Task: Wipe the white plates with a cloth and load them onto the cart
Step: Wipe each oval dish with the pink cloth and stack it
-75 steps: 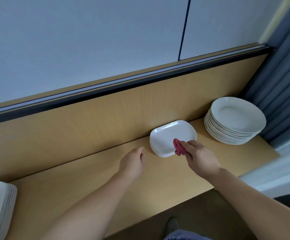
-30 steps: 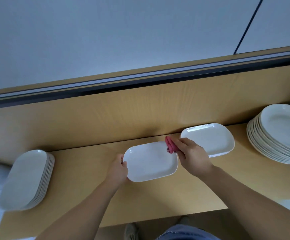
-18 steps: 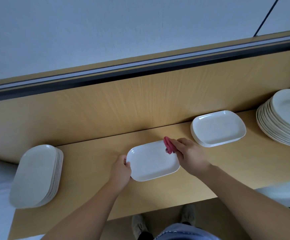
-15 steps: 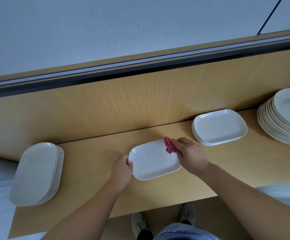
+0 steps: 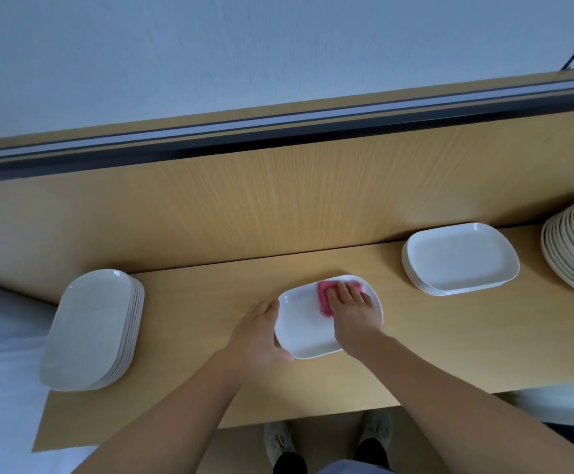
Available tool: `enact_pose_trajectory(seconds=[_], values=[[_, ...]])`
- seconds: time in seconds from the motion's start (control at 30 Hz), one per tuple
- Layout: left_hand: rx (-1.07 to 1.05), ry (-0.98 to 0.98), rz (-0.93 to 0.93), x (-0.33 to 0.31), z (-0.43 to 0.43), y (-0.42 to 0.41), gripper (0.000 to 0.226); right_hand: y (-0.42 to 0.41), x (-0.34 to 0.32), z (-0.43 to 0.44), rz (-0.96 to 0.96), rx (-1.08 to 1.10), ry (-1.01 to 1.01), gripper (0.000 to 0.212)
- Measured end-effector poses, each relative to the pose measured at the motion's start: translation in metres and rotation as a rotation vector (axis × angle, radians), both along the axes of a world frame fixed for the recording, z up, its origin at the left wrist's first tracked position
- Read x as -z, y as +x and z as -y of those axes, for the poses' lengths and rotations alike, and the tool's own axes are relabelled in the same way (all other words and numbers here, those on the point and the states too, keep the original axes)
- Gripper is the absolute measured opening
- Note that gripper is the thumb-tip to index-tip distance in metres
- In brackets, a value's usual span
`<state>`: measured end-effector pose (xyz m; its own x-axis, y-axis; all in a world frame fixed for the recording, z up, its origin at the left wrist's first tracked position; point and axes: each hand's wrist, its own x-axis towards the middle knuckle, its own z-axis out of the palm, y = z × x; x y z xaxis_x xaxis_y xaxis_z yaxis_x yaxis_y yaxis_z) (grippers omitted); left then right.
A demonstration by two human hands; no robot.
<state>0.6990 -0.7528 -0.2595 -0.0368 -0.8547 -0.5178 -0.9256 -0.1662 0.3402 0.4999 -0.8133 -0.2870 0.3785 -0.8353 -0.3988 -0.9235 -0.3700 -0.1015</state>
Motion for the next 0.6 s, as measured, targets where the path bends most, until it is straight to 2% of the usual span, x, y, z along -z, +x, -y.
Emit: enact_pose_trajectory(seconds=[0.23,0.6], values=[[-0.024,-0.032,-0.048,0.002,0.001,0.005,0.112,0.018,-0.004,-0.011,-0.097,-0.038,0.064,0.076],[-0.078,-0.105,-0.079,-0.003,0.001,0.002,0.096,0.039,-0.014,-0.026,-0.016,-0.379,0.150,0.080]])
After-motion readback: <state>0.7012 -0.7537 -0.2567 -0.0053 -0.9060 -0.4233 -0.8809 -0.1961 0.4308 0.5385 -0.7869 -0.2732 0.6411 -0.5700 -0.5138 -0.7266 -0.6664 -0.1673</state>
